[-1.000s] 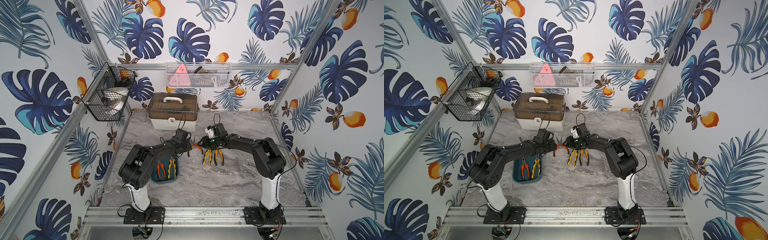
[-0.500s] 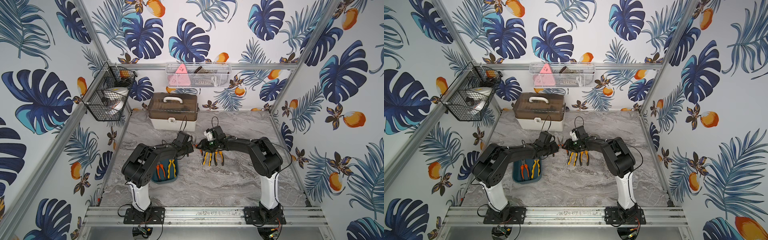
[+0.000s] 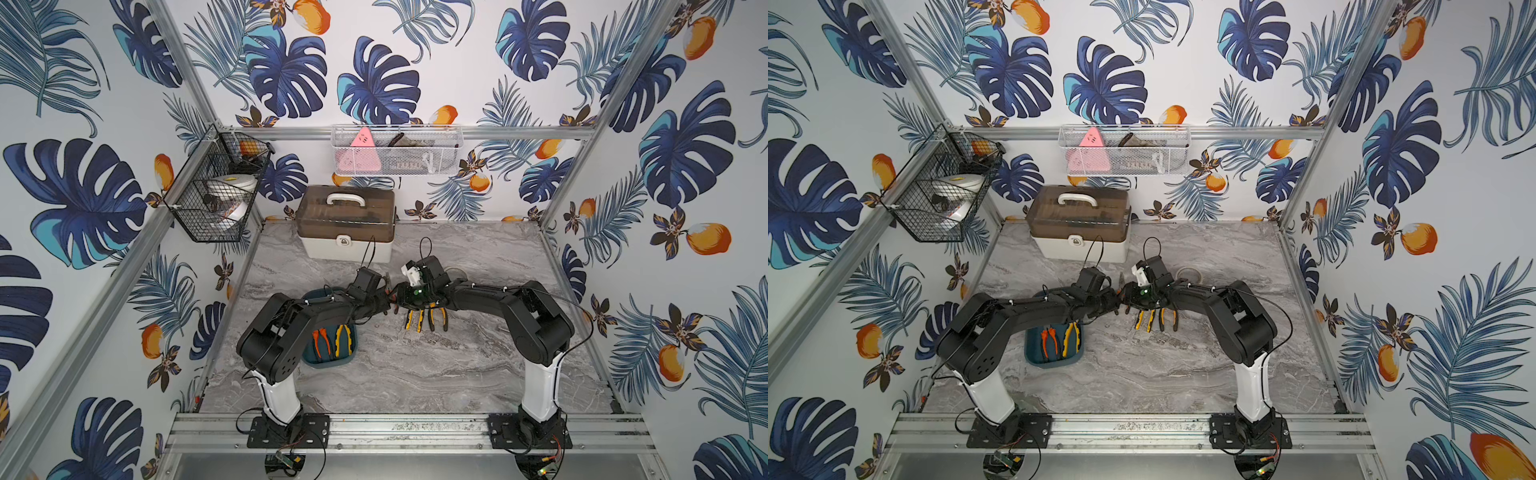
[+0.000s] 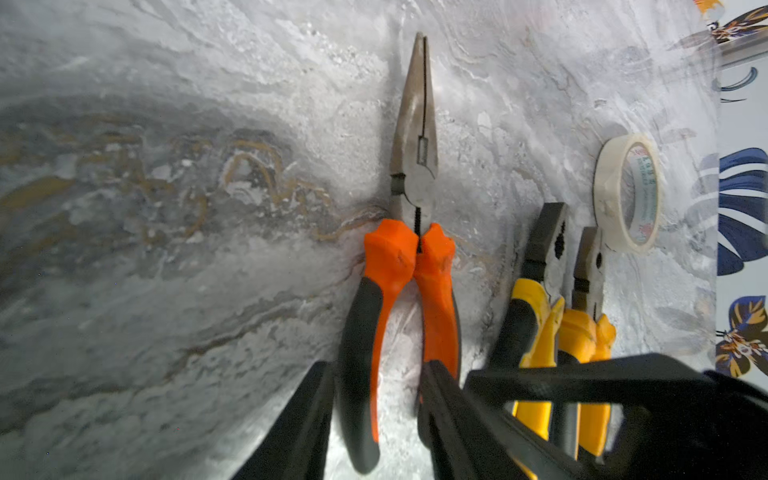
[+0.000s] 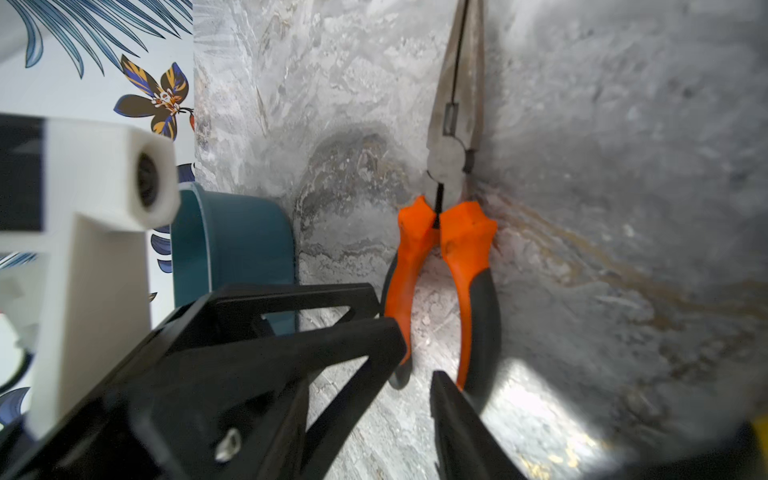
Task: Take the pliers out of the storage box
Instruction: Adjust the pliers at the center of the board, then pick up the pliers from the storage box.
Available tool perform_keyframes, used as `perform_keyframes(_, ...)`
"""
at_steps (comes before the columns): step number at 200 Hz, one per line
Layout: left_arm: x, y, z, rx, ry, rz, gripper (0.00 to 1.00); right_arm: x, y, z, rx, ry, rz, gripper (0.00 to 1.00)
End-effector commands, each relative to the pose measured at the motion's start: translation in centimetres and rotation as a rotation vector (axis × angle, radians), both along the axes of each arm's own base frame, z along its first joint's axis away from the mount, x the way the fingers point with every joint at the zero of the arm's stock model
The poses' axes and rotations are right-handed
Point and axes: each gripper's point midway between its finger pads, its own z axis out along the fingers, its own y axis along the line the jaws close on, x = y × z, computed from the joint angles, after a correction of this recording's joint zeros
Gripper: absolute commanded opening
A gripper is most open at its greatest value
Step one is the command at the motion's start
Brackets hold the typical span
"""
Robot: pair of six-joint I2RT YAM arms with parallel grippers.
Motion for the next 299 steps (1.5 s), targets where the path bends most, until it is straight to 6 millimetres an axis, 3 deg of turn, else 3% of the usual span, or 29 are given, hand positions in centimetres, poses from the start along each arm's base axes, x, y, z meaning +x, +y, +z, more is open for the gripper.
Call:
perform_keyframes(1, -0.8, 0.3, 0.4, 0.007, 0.004, 0.002, 0.44, -0.1, 0.2, 1.7, 0.008, -0.061, -0.01, 0.51)
perform_keyframes(7, -0.9, 0.6, 0.5, 0.016, 0.004, 0.003, 0.44, 0.0, 0.1, 2.2, 0.003, -0.077, -0.015, 0.51)
perform_keyframes(11, -0.9, 0.7, 0.7, 0.021, -0.001, 0.003, 0.45, -0.6, -0.5, 1.5, -0.013, -0.063, -0.016, 0.51)
perform_keyframes(34, -0.9, 0.8, 2.9, 0.032, -0.025, -0.006, 0.45, -0.9, -1.4, 3.4, -0.047, -0.103, -0.004, 0.52)
perform_keyframes(66, -1.3, 0.5, 8.6, 0.023, -0.113, -0.059, 0.45, -1.7, -4.1, 4.8, -0.18, -0.16, -0.001, 0.53)
perform_keyframes(74, -1.7, 1.1, 9.6, 0.045, -0.127, -0.059, 0.46, -1.1, -4.8, 5.9, -0.23, -0.2, -0.014, 0.53)
perform_keyframes(95, -3.0, 4.4, 10.8, 0.176, -0.152, -0.007, 0.45, -1.0, -7.8, 5.8, -0.398, -0.257, -0.051, 0.55)
perform_keyframes(104, -3.7, 6.0, 10.5, 0.23, -0.153, 0.026, 0.44, -0.8, -8.8, 5.9, -0.438, -0.288, -0.074, 0.55)
perform_keyframes(108, -4.0, 6.8, 10.1, 0.251, -0.148, 0.04, 0.44, -1.3, -9.5, 5.0, -0.464, -0.282, -0.075, 0.55)
perform_keyframes(128, -5.5, 10.0, 7.5, 0.287, -0.09, 0.105, 0.4, -2.4, -10.4, 4.4, -0.464, -0.351, -0.077, 0.56)
perform_keyframes(153, -7.1, 12.5, 4.1, 0.303, -0.016, 0.136, 0.37, -3.7, -11.3, 3.8, -0.462, -0.459, -0.081, 0.55)
perform_keyframes(164, -7.3, 12.7, 3.5, 0.316, -0.009, 0.127, 0.36, -4.3, -11.6, 3.4, -0.437, -0.479, -0.094, 0.54)
perform_keyframes(204, -7.5, 12.4, 2.3, 0.329, 0.014, 0.091, 0.3, -4.3, -11.6, 4.8, -0.388, -0.529, -0.119, 0.54)
perform_keyframes(247, -8.6, 13.5, 0.9, 0.389, 0.043, 0.092, 0.28, -3.8, -13.2, 4.3, -0.447, -0.521, -0.195, 0.54)
perform_keyframes(299, -9.0, 14.0, 0.2, 0.42, 0.074, 0.092, 0.26, -3.7, -13.6, 4.2, -0.465, -0.519, -0.213, 0.55)
